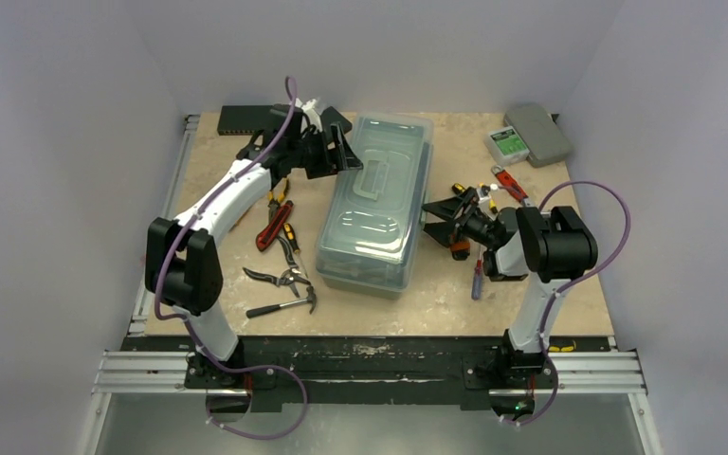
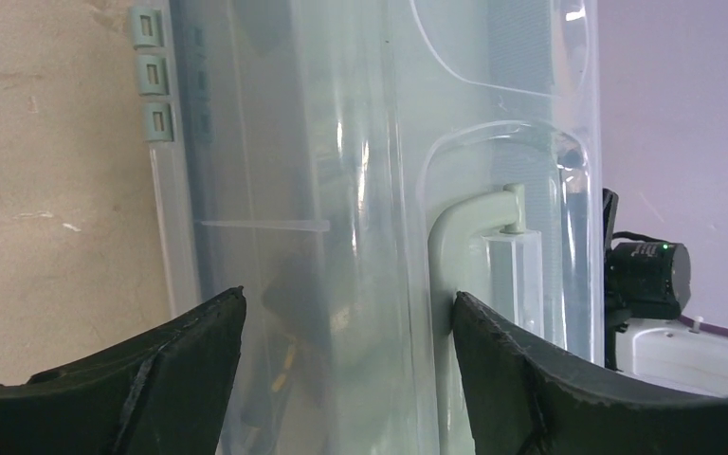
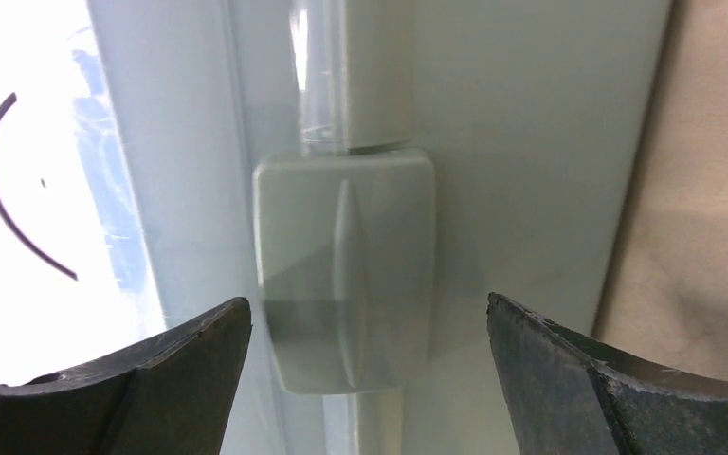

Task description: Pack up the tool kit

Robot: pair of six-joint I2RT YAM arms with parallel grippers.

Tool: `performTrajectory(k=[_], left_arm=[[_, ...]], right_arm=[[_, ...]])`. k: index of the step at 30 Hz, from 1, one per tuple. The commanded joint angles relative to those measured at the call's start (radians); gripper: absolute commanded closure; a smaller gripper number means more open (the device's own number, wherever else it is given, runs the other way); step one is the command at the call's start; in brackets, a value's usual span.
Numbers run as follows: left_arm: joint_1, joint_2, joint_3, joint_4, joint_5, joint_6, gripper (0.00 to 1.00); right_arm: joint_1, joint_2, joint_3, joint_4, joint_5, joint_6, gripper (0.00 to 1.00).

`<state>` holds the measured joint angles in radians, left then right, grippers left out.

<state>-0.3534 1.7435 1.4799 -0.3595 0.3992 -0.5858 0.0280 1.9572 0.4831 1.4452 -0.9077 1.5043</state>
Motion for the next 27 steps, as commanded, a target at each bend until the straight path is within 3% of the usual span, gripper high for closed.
performTrajectory(k=[1, 8, 15, 18, 27], left_arm=[[0.045, 0.055, -0.081, 0.021, 0.032, -0.005, 0.25], [0.065, 0.061, -0.142, 0.064, 0.076, -0.017, 0.27], [0.066, 0.057, -0.189, 0.1, 0.101, -0.033, 0.29], [0.067, 0.051, -0.202, 0.106, 0.104, -0.033, 0.3], [0.065, 0.016, -0.241, 0.111, 0.084, -0.026, 0.31]], right_arm=[[0.045, -0.011, 0.049, 0.253, -0.022, 0.086, 0.07], [0.099, -0.002, 0.097, 0.254, -0.018, 0.142, 0.18], [0.113, 0.002, 0.114, 0.257, -0.006, 0.187, 0.62], [0.113, -0.005, 0.114, 0.247, -0.007, 0.193, 0.76], [0.106, -0.021, 0.113, 0.083, -0.004, 0.118, 0.87]])
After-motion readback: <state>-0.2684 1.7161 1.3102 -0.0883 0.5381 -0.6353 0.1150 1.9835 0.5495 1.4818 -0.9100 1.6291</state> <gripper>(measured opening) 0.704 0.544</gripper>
